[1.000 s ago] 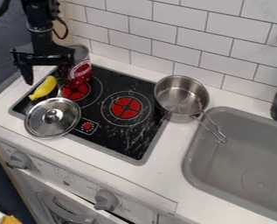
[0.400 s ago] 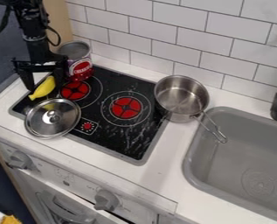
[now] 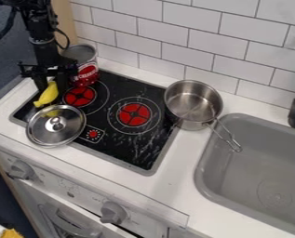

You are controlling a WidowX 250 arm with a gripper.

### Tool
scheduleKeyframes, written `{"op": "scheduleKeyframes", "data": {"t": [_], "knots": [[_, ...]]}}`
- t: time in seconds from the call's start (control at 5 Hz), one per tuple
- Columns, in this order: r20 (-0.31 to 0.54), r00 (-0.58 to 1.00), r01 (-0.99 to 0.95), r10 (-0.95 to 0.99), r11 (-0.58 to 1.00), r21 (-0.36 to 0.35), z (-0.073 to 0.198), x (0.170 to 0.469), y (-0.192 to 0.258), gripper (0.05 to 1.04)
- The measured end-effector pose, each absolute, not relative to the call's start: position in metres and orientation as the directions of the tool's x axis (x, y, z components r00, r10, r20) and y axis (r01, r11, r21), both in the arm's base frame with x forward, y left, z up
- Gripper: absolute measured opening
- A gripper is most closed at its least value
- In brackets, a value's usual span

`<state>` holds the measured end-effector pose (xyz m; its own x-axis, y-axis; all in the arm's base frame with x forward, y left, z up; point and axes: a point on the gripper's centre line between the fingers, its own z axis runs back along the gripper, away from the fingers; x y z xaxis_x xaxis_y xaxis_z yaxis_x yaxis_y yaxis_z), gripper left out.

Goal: Pick up the yellow banana and put it in the silver pan

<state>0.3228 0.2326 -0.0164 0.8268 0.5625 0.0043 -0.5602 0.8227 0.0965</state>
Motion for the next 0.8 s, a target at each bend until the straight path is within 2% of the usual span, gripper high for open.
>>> {"op": "scheduleKeyframes", "data": {"t": [0.4,0.8], "knots": [[0.010,0.802,-0.594,0.597,0.798,0.103,-0.013,0.308,0.223,0.388],[0.088,0.780,-0.625,0.619,0.778,0.062,0.022,0.309,0.204,0.388]]}}
